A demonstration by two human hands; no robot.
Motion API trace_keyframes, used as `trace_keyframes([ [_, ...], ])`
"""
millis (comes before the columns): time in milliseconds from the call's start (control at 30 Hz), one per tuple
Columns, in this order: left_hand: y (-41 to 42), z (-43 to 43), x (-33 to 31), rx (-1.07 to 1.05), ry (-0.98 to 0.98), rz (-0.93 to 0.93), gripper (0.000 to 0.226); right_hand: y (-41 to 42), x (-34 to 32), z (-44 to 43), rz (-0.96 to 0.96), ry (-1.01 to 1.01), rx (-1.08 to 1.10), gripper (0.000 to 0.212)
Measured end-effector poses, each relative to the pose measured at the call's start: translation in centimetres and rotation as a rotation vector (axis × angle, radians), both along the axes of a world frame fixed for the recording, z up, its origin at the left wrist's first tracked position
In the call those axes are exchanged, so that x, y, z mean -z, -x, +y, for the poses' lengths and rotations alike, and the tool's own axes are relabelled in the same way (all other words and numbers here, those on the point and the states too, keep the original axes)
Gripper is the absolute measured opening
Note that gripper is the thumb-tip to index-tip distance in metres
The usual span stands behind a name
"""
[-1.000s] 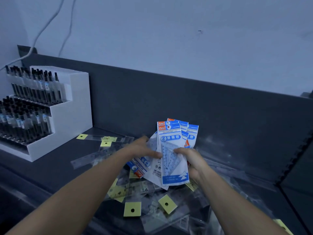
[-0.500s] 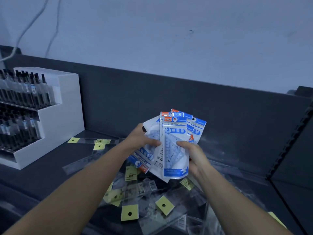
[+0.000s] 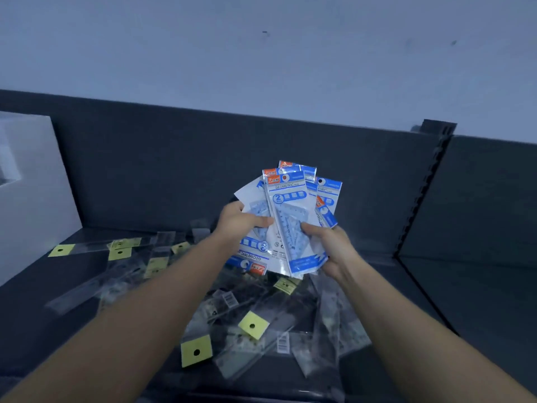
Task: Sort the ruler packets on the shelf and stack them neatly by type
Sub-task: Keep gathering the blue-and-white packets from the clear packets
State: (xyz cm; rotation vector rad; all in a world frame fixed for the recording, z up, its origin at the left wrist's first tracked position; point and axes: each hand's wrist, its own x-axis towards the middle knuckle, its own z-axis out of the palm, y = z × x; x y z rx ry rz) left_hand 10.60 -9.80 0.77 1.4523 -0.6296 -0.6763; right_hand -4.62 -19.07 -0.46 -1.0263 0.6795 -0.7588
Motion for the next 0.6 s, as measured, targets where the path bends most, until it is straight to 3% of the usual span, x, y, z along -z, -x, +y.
trace_keyframes([
  [467,15.9,-5.2,-0.5,0.2,0.013,-0.011,0.025,17.3,-0.1,-1.5,0.105,0.047,0.289,0.021],
  [600,22.6,-6.8,-0.6,0.243,0.019,0.014,0.025,24.4,-0.5,-1.9,0.128,0.06,0.36,0.03],
])
